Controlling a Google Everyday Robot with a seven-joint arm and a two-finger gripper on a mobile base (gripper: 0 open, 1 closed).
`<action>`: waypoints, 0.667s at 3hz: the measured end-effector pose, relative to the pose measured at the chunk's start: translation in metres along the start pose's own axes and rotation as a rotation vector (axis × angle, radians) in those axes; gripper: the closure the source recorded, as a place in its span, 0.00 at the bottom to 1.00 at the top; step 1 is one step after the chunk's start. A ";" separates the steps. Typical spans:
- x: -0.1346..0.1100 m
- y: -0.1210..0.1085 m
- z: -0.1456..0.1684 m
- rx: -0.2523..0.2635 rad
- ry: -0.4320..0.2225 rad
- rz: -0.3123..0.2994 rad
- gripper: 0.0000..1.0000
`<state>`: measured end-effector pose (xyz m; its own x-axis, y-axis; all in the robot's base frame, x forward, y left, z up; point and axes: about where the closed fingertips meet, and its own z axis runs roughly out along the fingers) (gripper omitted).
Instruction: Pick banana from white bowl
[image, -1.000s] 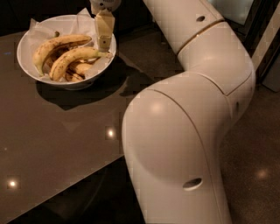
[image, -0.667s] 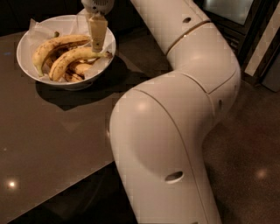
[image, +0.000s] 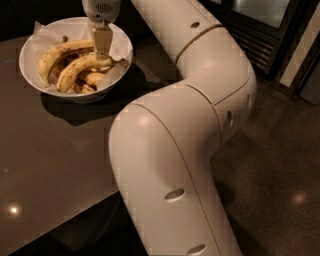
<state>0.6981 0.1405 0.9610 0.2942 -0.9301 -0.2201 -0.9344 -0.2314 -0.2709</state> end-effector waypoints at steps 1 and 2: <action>-0.003 0.000 0.013 -0.024 0.005 0.001 0.44; -0.003 0.001 0.026 -0.047 0.018 0.004 0.44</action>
Offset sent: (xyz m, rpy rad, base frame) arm -0.0300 -0.0258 -0.0330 -0.1993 0.2329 0.0176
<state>0.7020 0.1504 0.9371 0.2867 -0.9360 -0.2042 -0.9442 -0.2401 -0.2253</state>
